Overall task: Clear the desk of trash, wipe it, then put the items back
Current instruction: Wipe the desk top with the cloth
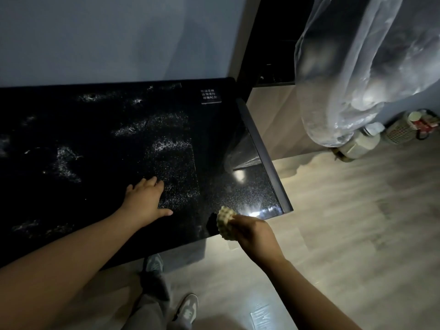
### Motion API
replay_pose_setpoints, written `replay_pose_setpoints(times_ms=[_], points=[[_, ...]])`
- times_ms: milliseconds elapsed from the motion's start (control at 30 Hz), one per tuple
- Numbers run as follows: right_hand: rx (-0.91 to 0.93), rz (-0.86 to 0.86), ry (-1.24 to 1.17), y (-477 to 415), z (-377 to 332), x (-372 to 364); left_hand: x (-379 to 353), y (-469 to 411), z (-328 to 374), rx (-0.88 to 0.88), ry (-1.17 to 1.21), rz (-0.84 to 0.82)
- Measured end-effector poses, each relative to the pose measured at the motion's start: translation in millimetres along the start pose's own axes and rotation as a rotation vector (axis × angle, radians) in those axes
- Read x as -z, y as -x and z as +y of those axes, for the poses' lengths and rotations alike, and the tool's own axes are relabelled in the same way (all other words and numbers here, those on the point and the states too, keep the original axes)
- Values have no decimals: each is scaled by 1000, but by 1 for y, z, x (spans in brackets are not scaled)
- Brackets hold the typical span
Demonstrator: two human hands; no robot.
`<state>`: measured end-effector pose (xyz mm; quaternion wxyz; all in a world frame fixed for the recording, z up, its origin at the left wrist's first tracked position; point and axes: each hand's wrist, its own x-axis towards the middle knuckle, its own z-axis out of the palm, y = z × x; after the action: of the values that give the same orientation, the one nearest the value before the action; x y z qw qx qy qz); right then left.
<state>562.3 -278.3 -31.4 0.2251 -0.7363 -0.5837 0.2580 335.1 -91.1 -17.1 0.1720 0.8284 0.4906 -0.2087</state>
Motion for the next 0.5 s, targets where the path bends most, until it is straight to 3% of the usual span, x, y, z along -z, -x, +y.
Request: replay_pose_setpoints(times_ms=[500], points=[[-12,216,-21,-130,-69,38,73,-35,-57,20,73,44]])
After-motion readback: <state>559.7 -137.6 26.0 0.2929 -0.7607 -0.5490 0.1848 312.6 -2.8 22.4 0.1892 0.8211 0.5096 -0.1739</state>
